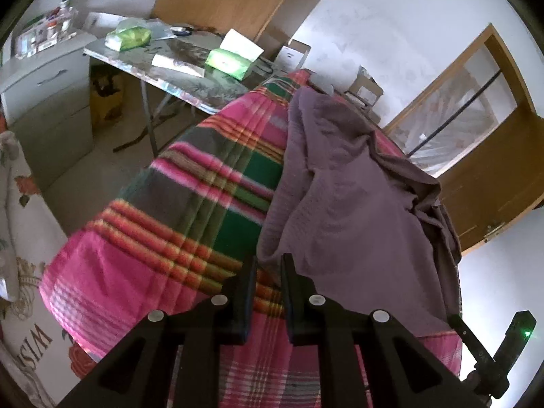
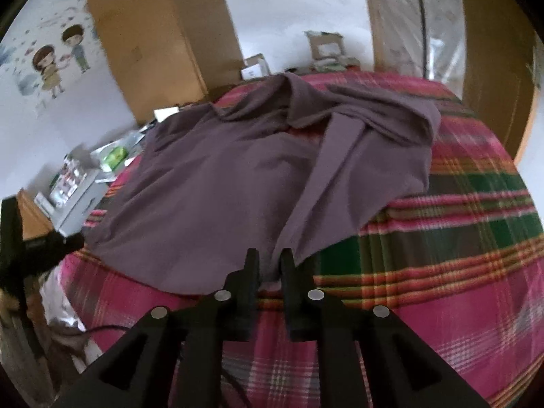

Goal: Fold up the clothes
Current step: 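Grasp the elastic waistband with the left gripper and lift it, then grasp the waistband with the right gripper beside the left gripper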

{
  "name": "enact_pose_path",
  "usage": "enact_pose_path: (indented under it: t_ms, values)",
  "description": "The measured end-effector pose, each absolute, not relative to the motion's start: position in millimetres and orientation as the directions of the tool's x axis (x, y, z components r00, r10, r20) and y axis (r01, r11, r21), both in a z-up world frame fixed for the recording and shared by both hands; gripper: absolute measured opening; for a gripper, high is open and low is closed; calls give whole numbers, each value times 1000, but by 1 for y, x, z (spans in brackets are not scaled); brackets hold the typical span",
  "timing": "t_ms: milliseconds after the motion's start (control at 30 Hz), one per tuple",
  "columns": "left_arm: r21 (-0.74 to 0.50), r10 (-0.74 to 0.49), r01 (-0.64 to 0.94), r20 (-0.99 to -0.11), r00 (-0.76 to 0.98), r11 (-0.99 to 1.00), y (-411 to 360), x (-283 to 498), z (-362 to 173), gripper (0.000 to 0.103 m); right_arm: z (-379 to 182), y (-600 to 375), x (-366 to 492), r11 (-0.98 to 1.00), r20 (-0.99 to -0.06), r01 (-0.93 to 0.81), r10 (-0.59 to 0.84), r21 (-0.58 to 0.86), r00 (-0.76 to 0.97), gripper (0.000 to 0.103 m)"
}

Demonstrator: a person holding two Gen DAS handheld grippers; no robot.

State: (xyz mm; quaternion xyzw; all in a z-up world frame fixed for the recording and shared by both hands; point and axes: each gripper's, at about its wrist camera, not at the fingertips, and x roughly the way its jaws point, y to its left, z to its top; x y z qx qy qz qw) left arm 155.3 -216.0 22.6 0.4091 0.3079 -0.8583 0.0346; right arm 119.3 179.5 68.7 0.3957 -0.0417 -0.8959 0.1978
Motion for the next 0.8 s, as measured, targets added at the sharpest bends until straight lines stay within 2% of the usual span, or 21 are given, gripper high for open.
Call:
enact_pose_path:
  t_ms: [100,267,400,467,633,800]
  values:
    - [-494,201,276,-712,-673,-824,-218,145,33,14,79,173,124,-901,-666,370,-422,228,-616,23]
    - [-460,203,244,-726,-658,-854,-228,113,52,18,100,152,126,-870,-623,453,-467,196,-627,25]
    - [-465,236,225,-740,-629,-857,-237,94,61,20,114,145,123,-882,-627,460,-416,101,-659,25]
    - [-428,218,218,-759,-613,-877,-237,84,65,20,116,138,114,-871,-626,477,-439,120,-644,25]
    - [-445,277,168,-766,-580,-880,-241,61,76,24,115,103,86,-818,-630,548,-520,173,-577,25]
    - [-394,256,130,-779,-572,-910,-245,32,81,28,96,29,64,-732,-685,662,-565,158,-461,25]
